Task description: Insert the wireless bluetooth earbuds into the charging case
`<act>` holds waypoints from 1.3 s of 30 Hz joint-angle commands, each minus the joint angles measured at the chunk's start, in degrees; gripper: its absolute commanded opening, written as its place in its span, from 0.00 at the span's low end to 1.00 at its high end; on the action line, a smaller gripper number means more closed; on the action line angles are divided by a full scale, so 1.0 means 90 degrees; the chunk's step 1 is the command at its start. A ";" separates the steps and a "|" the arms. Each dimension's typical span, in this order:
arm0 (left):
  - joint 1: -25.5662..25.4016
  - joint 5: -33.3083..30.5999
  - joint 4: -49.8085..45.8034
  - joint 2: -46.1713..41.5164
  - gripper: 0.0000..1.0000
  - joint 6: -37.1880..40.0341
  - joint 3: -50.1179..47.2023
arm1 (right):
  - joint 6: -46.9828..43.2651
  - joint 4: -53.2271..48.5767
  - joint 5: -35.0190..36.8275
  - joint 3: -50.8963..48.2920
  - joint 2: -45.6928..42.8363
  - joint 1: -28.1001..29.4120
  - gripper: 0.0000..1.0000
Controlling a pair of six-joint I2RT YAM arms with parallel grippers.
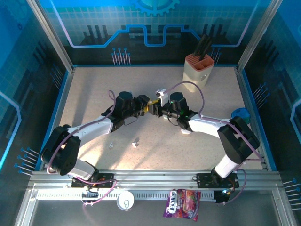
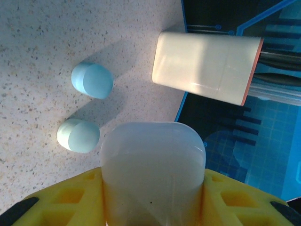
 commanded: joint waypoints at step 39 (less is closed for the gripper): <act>0.0263 0.4640 0.4149 -0.1456 0.91 0.8726 -0.2110 | -0.2806 -0.5202 -0.3718 0.1130 -0.3062 -0.1196 0.00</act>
